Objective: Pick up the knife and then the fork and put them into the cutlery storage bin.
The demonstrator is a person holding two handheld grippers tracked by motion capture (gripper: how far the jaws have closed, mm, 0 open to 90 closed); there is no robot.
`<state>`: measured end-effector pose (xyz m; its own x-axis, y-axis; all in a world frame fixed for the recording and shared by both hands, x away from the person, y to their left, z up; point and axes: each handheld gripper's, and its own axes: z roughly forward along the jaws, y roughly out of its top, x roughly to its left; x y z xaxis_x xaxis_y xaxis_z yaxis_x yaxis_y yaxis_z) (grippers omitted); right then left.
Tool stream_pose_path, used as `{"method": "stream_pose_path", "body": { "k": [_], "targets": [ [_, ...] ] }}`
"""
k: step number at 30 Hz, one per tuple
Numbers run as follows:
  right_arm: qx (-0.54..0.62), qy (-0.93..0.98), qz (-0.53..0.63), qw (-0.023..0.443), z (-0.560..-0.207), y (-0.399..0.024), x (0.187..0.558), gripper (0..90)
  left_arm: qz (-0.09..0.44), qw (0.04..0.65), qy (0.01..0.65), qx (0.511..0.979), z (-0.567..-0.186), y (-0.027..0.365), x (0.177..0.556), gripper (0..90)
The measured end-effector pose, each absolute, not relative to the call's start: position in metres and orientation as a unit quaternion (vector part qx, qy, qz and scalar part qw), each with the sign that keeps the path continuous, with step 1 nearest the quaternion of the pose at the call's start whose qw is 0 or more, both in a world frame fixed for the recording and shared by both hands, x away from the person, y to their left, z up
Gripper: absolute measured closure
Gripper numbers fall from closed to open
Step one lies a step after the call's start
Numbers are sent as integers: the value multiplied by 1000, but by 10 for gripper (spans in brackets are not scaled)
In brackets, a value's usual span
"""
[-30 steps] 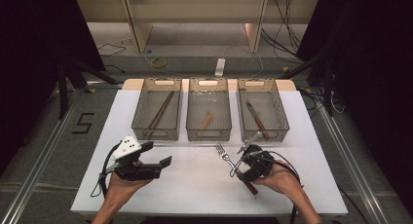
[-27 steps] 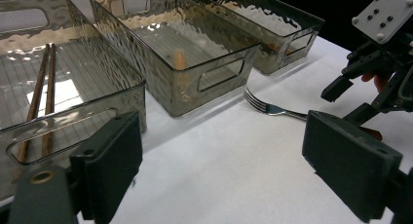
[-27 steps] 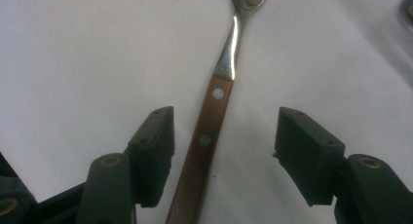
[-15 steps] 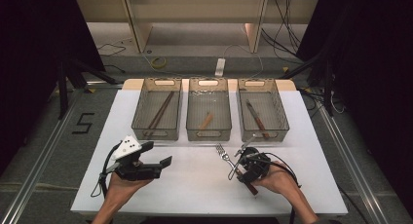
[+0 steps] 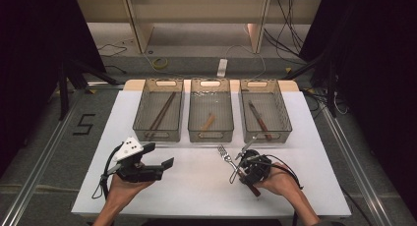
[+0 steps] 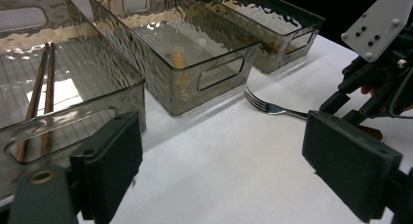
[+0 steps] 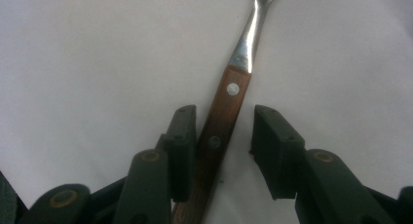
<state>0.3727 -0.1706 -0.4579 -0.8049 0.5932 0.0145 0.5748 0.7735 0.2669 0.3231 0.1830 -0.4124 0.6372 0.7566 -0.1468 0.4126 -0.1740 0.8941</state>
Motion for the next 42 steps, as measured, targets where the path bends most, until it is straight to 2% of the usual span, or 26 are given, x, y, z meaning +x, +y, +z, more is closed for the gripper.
{"method": "stream_pose_path", "body": {
  "k": [22,42],
  "targets": [
    [310,943,114,40,-457,-166,373,764,169,509,389,749,-413,182,323,144],
    [298,946,121,39,-454,-170,374,773,172,508,387,750,-412,183,323,144]
  ]
}}
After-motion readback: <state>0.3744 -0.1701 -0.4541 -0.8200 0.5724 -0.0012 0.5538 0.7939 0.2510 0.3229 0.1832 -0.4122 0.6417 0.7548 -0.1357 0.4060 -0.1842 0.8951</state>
